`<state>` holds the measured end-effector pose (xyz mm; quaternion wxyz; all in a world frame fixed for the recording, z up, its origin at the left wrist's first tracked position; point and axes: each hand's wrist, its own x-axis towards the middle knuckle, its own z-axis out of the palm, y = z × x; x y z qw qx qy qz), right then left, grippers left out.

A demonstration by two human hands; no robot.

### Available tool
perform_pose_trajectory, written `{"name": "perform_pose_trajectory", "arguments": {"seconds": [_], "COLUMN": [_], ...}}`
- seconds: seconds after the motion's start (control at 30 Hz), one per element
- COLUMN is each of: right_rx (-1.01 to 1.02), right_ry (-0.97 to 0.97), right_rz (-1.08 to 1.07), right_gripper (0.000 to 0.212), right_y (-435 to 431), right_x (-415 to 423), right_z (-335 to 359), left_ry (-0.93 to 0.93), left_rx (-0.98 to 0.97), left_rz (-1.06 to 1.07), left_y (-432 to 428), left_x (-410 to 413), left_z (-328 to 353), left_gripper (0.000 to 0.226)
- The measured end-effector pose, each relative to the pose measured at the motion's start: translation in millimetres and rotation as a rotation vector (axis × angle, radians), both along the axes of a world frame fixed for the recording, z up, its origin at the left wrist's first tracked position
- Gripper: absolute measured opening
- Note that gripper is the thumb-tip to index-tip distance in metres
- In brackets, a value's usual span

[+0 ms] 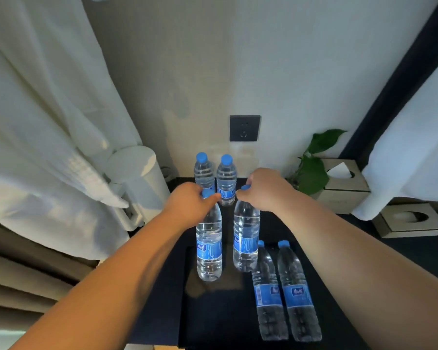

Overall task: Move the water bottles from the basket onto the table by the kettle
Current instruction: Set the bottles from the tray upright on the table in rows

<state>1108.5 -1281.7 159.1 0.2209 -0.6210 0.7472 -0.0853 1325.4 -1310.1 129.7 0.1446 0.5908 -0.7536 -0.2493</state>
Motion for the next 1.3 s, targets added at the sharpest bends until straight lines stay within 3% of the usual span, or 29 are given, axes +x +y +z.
{"name": "perform_pose_trajectory", "arguments": {"seconds": [0.27, 1.03, 1.2, 1.3], "right_rx": [-0.126, -0.243, -0.247, -0.211], "right_ry": [0.089, 0.034, 0.012, -0.031], "right_rz": [-0.055, -0.137, -0.165, -0.190], "right_gripper": [0.032, 0.017, 0.039, 0.041], "right_y": [-16.5, -61.5, -53.1, -37.8], "right_x": [-3.7, -25.5, -28.5, -29.2], "right_z": [3.2, -38.1, -44.1, -52.8], "left_ry": [-0.073, -0.134, -0.103, -0.102], "left_rx": [-0.076, -0.193, -0.176, -0.152], "left_rz": [0.008, 0.024, 0.024, 0.051], "left_y": [-21.7, -55.2, -52.6, -47.1], "left_x": [-0.9, 12.6, 11.2, 11.4], "left_z": [15.2, -19.5, -21.3, -27.1], "left_gripper": [0.043, 0.031, 0.028, 0.034]}}
